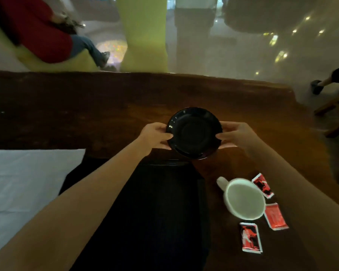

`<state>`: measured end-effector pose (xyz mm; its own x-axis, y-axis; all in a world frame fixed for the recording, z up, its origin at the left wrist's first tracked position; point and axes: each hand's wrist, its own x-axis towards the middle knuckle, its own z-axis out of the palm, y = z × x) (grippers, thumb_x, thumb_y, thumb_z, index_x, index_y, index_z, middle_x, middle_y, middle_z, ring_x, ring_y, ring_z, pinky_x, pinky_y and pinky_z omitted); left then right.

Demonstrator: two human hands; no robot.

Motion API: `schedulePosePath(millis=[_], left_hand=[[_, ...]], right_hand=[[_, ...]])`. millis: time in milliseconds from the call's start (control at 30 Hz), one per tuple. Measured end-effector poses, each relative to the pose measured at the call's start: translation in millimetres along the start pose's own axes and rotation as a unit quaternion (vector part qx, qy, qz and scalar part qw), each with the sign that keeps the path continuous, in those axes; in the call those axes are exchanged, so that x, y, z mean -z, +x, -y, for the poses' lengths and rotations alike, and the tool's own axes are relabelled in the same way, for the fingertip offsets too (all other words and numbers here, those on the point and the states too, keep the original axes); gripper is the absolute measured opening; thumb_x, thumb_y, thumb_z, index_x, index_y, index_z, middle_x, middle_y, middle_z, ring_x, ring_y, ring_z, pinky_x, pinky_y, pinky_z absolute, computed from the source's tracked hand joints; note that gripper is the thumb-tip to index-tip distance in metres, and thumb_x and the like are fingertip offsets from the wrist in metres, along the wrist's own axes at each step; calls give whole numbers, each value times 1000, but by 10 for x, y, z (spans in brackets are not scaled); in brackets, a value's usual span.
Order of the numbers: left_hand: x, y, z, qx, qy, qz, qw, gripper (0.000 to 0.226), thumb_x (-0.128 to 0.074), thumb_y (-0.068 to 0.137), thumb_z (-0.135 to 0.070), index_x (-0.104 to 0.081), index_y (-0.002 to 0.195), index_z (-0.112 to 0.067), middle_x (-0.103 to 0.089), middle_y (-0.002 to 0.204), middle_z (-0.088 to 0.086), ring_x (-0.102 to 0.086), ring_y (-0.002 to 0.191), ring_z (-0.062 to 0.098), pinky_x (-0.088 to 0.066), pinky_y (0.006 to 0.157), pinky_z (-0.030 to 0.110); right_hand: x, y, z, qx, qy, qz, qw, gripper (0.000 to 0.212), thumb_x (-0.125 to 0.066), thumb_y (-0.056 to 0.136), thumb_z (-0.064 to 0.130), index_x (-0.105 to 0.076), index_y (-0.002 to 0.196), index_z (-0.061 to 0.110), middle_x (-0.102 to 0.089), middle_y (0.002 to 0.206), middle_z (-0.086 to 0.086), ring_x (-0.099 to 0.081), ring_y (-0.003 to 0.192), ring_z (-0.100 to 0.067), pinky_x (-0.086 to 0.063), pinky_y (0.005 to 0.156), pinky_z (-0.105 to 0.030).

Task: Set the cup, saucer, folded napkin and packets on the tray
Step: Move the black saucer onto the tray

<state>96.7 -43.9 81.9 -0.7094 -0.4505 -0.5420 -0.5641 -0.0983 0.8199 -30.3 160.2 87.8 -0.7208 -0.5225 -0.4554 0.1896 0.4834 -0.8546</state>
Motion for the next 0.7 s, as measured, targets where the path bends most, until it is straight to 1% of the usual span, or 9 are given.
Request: schedulePosePath(millis=[67, 133, 200, 267, 400, 500, 567, 700], left_hand=[[298, -253, 136, -1, -36, -6, 999, 29, -60, 83, 1, -57, 110, -11, -62, 104, 5, -66, 88, 20, -60, 63, 31], [598, -507, 305, -1, -57, -19, 998, 28, -60, 84, -2, -57, 109, -13, -63, 108, 7, -66, 92, 21, -58, 69, 33], [879, -755, 493, 2, -92, -34, 995, 25, -60, 85, -4, -58, 108, -13, -63, 108, 8, -66, 91, 20, -57, 68, 32], [1136, -986, 699, 7, -130, -51, 990, 19, -60, 86, -7, -59, 103, -14, -64, 108, 8, -66, 89, 20, -57, 69, 32], [1520, -1333, 1121, 23, -199, -112, 973, 13, -59, 87, -11, -63, 99, -16, -67, 99, 7, -66, 85, 20, -57, 74, 36], [1718, -1460, 1424, 44, -242, -157, 956, 23, -61, 86, -13, -63, 109, -13, -68, 105, 10, -66, 91, 24, -56, 77, 37], [1797, -1495, 1591, 61, -270, -179, 944, 31, -61, 86, -12, -60, 117, -10, -67, 105, 11, -65, 93, 25, -56, 76, 36], [1785, -1510, 1780, 113, -329, -206, 915, 32, -55, 88, -3, -58, 119, -8, -63, 89, 4, -60, 81, 18, -50, 71, 31]], right_hand=[[-238, -108, 86, 1, 9, 31, 999, 50, -60, 82, -5, -56, 128, 15, -64, 121, -9, -68, 96, -25, -59, 66, -28], [-525, -203, 176, 0, 9, 65, 998, 49, -60, 83, -3, -56, 128, 15, -64, 121, -7, -68, 97, -24, -58, 65, -27], [-839, -291, 263, -8, 14, 89, 996, 48, -59, 82, -4, -57, 126, 15, -64, 119, -7, -68, 96, -24, -57, 68, -29], [-1164, -359, 307, -16, 16, 102, 995, 48, -60, 81, -4, -58, 125, 15, -65, 118, -7, -68, 96, -25, -58, 75, -34], [-1779, -469, 295, -29, 12, 127, 991, 46, -61, 80, -4, -59, 122, 16, -66, 116, -6, -70, 93, -25, -57, 82, -40], [-2188, -534, 216, -43, 26, 136, 989, 46, -61, 81, -4, -58, 123, 14, -66, 116, -8, -69, 95, -25, -57, 82, -40], [-2417, -565, 125, -55, 32, 134, 989, 45, -60, 82, -4, -57, 124, 11, -66, 114, -10, -68, 95, -26, -58, 80, -39], [-2708, -593, -83, -93, 32, 117, 988, 42, -60, 82, -5, -58, 122, 8, -68, 106, -13, -68, 92, -27, -58, 73, -37]])
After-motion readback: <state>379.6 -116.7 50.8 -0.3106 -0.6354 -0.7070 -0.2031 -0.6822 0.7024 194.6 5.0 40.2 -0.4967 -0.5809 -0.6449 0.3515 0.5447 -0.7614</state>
